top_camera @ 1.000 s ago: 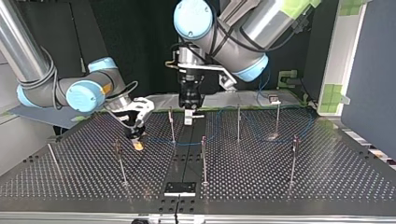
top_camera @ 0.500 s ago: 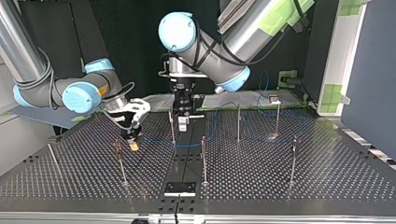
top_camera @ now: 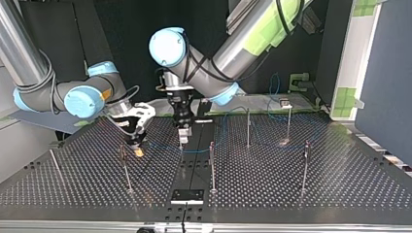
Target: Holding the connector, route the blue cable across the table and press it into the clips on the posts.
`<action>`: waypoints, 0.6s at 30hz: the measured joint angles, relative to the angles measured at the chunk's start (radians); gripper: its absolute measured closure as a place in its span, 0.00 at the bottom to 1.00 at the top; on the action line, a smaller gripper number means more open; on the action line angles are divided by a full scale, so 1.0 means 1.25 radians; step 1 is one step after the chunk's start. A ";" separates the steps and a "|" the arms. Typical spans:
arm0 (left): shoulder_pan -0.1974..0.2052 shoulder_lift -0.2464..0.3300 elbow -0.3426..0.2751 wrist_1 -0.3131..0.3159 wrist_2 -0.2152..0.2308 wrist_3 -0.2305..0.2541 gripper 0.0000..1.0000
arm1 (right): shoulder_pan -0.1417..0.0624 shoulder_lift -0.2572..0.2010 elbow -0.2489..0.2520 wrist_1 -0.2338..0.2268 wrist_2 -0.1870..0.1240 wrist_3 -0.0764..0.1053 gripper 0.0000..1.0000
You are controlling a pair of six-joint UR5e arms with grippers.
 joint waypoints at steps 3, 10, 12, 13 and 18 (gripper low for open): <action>-0.001 -0.007 0.020 0.019 -0.015 0.013 0.00 | 0.000 0.000 0.000 0.000 0.000 0.000 1.00; 0.006 -0.010 0.066 0.061 -0.031 0.030 0.00 | 0.000 0.001 0.000 0.000 0.000 0.000 1.00; 0.008 -0.010 0.078 0.063 -0.029 0.031 0.00 | 0.000 0.001 0.000 0.000 0.000 0.000 1.00; 0.009 -0.010 0.083 0.062 -0.028 0.031 0.00 | 0.000 0.001 0.000 0.000 0.000 0.000 1.00; 0.013 -0.010 0.092 0.041 -0.021 0.028 0.00 | 0.000 0.002 0.000 0.000 0.000 0.000 1.00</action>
